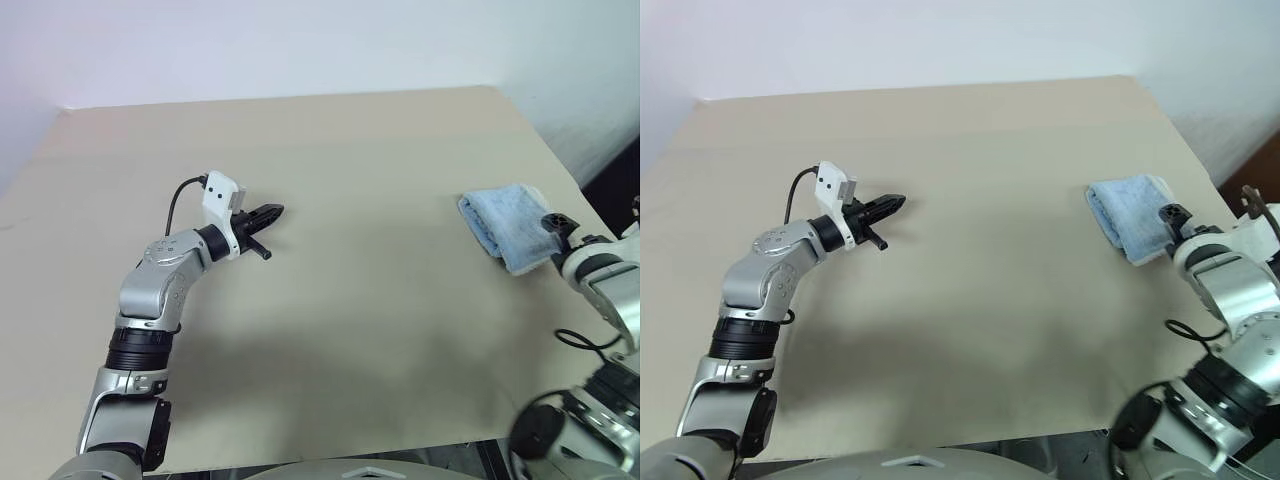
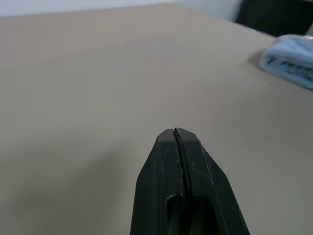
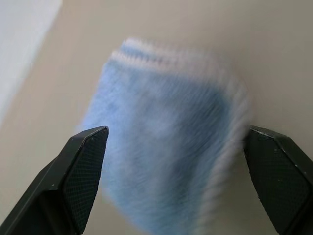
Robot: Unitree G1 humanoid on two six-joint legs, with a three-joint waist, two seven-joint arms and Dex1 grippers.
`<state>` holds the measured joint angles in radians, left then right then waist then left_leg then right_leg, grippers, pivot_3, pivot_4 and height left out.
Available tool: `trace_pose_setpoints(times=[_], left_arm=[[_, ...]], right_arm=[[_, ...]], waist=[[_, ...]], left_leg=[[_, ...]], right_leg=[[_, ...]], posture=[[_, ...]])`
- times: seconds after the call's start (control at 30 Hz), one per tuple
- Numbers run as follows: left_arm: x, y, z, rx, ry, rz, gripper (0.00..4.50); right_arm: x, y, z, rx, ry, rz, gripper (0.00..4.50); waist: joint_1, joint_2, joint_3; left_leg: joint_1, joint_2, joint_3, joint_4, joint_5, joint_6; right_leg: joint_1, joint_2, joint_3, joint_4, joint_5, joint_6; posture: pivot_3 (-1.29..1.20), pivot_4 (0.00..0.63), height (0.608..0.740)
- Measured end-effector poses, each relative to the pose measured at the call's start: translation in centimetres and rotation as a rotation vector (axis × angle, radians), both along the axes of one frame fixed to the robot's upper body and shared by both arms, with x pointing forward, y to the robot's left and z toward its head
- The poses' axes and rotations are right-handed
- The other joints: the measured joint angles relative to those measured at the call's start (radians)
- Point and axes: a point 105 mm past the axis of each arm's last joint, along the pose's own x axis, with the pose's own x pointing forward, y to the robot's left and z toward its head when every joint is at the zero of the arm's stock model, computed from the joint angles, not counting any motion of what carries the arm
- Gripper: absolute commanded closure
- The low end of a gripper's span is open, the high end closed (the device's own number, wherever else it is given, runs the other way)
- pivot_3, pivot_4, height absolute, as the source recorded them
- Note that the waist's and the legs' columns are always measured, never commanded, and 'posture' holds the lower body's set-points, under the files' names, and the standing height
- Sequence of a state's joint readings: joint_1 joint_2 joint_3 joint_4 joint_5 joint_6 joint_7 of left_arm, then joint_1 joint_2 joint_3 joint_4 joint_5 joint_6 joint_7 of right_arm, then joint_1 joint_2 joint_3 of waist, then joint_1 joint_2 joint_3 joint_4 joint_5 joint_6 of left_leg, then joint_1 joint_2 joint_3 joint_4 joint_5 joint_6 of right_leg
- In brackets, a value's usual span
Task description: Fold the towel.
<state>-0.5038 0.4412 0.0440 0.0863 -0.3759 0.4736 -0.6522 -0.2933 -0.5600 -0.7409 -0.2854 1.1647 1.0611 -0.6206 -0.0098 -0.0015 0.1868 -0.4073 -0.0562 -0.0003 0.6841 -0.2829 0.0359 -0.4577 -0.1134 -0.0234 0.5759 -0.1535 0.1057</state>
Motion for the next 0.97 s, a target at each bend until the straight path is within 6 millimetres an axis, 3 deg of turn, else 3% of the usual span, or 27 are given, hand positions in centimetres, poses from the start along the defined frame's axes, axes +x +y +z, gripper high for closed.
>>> trace_pose_setpoints(times=[0.1, 0.17, 0.27, 0.4, 0.47, 0.6, 0.8, 0.97], left_arm=[[0.6, 2.4, -0.4, 0.097, -0.024, 0.076, 4.50], [0.6, 3.4, -0.4, 0.160, -0.058, 0.098, 4.50], [0.0, 4.7, -1.2, 0.218, -0.070, 0.110, 4.50], [-2.4, 5.7, -3.9, 0.227, 0.004, 0.080, 4.50], [-3.2, 6.0, -4.4, 0.216, 0.021, 0.074, 4.50], [-4.8, 6.8, -4.0, 0.181, 0.029, 0.087, 4.50], [-6.1, 6.1, -3.6, 0.178, 0.022, 0.074, 4.50], [-6.3, 5.6, -3.2, 0.169, 0.031, 0.069, 4.50]], right_arm=[[0.4, 2.3, 2.1, -0.505, 0.088, 0.226, 0.03], [1.4, 5.6, 1.5, -0.682, 0.094, 0.441, 0.03], [2.2, 11.0, -0.4, -0.722, 0.033, 0.741, 0.03], [4.1, 18.8, 1.0, -0.671, -0.228, 1.031, 0.03], [4.6, 20.7, 0.9, -0.641, -0.281, 1.107, 0.03], [5.3, 22.6, -1.1, -0.595, -0.285, 1.215, 0.03], [6.3, 22.8, -2.7, -0.603, -0.272, 1.251, 0.03], [5.9, 23.0, -3.8, -0.588, -0.260, 1.266, 0.03]], waist=[[-0.009, -0.001, 0.000], [-0.010, -0.005, 0.000], [-0.003, -0.005, 0.001], [-0.003, -0.008, 0.002], [0.007, -0.009, 0.003], [0.027, -0.010, 0.003], [0.021, -0.009, 0.003], [0.022, -0.009, 0.003]], left_leg=[[0.002, 0.001, 0.001, 0.000, 0.000, 0.000], [0.003, 0.002, 0.001, 0.000, 0.000, 0.000], [0.003, 0.002, 0.001, 0.000, 0.000, 0.000], [0.001, 0.002, 0.000, 0.001, 0.000, 0.000], [-0.001, 0.002, -0.002, 0.001, 0.000, 0.000], [-0.003, -0.001, -0.003, 0.000, -0.002, 0.002], [-0.003, -0.003, -0.003, -0.002, -0.004, 0.004], [-0.003, -0.002, -0.003, -0.002, -0.004, 0.003]], right_leg=[[0.001, 0.001, 0.000, 0.000, -0.002, 0.002], [0.002, 0.002, 0.000, -0.001, -0.004, 0.005], [0.002, 0.001, 0.000, -0.001, -0.005, 0.003], [0.001, 0.000, -0.001, -0.003, -0.003, 0.000], [-0.001, -0.001, -0.003, -0.004, -0.002, 0.002], [-0.002, -0.005, -0.005, -0.004, -0.001, 0.001], [-0.001, -0.005, -0.004, -0.009, 0.000, 0.000], [-0.001, -0.004, -0.005, -0.008, 0.000, 0.000]], posture=[[0.00, 0.150, 0.728], [0.00, 0.150, 0.728], [0.00, 0.150, 0.728], [0.00, 0.150, 0.728], [0.00, 0.150, 0.728], [0.00, 0.150, 0.728], [0.00, 0.150, 0.728], [0.00, 0.150, 0.728]])
